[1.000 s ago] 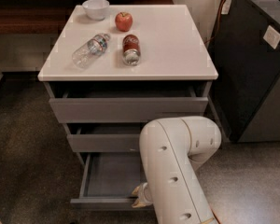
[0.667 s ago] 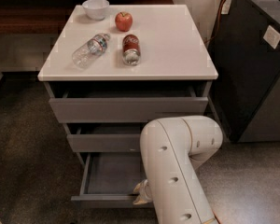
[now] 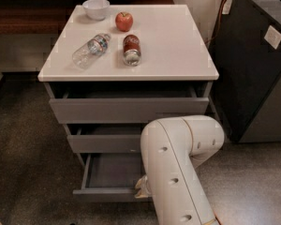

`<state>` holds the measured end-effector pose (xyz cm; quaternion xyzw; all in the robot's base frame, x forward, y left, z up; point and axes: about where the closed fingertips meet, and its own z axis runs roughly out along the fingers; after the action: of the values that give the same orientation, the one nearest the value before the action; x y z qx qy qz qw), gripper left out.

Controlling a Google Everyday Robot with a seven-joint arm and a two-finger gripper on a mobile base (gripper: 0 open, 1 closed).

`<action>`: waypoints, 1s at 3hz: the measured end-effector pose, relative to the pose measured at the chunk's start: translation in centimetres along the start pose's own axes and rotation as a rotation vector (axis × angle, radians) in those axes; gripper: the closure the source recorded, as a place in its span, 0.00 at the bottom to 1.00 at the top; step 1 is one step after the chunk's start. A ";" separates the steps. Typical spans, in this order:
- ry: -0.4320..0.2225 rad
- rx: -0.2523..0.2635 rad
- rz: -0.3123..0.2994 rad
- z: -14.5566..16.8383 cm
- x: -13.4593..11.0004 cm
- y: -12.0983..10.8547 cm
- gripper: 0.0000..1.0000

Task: Close bottom drawer

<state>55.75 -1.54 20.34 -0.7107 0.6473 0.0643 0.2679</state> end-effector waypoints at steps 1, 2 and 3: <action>0.000 0.000 0.000 0.0 0.0 0.0 0.59; 0.015 0.035 -0.035 -0.9 0.1 -2.8 0.29; 0.021 0.061 -0.071 -1.8 -0.3 -4.5 0.01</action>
Offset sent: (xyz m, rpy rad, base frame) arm 0.0530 -0.0140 0.0326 -0.0351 -0.0951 0.0127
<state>59.53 -2.06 23.30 -0.7254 0.6261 0.0272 0.2847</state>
